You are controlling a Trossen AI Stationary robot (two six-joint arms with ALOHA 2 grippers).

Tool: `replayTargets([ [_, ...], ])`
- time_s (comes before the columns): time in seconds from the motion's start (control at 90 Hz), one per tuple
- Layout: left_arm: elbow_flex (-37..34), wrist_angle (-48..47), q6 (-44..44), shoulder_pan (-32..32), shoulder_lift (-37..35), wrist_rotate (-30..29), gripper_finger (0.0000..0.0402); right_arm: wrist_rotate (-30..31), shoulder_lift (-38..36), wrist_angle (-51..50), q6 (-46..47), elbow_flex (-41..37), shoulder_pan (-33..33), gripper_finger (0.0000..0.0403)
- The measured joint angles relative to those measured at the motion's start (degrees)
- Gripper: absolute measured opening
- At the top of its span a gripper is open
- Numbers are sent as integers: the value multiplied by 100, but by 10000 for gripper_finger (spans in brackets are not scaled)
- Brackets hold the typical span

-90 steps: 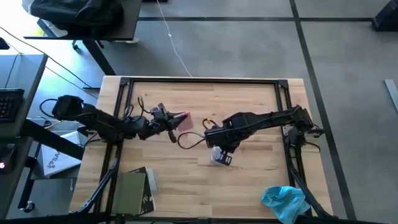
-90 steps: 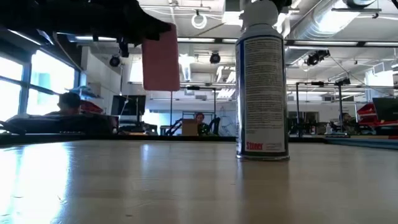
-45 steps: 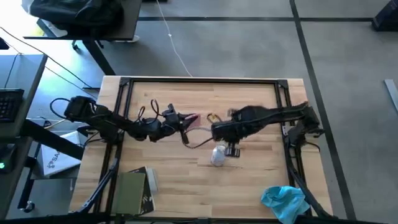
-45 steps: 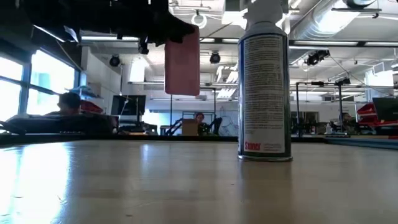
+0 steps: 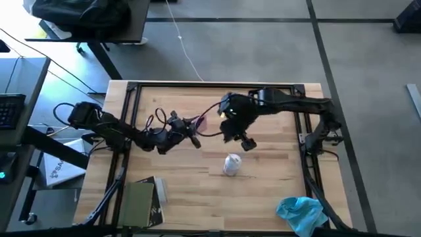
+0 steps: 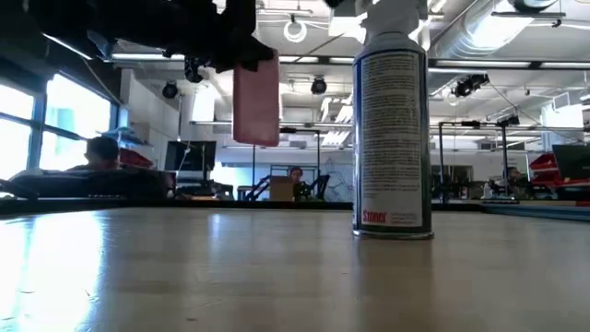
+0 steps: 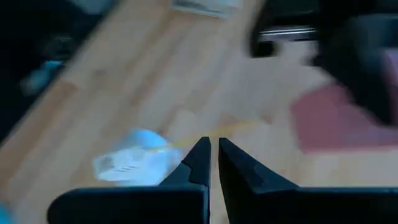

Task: Apply microfiber cloth
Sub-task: Spray the pink cellphone using the spray bottle

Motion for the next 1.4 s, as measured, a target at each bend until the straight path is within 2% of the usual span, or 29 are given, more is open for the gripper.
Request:
replayTargets([
  [0.111, 0, 0, 186, -240, 0, -428, 8, -856, -59, 684, -264, -741, -141, 0],
  [0.211, 0, -2, 119, -338, 0, -482, 8, -1134, -213, 1468, -542, -1337, -157, 0],
  [0.356, -2, -1, -126, -379, 0, -485, 8, -1533, -280, 1899, -1105, -1850, -212, 0],
  [0.667, -4, -11, -461, -378, 0, -492, 8, -2554, -280, 2120, -2038, -2155, -485, 0],
  [0.911, -4, -2, -521, -314, 0, -492, 8, -3687, -310, 1911, -2443, -2179, -870, 0],
  [1.144, -4, -9, -628, -251, 0, -483, 8, -3737, -310, 2695, -2328, -2592, -807, 0],
  [1.4, -4, -9, -632, -255, 0, -479, 8, -3671, -310, 2778, -2322, -2660, -752, 0],
])
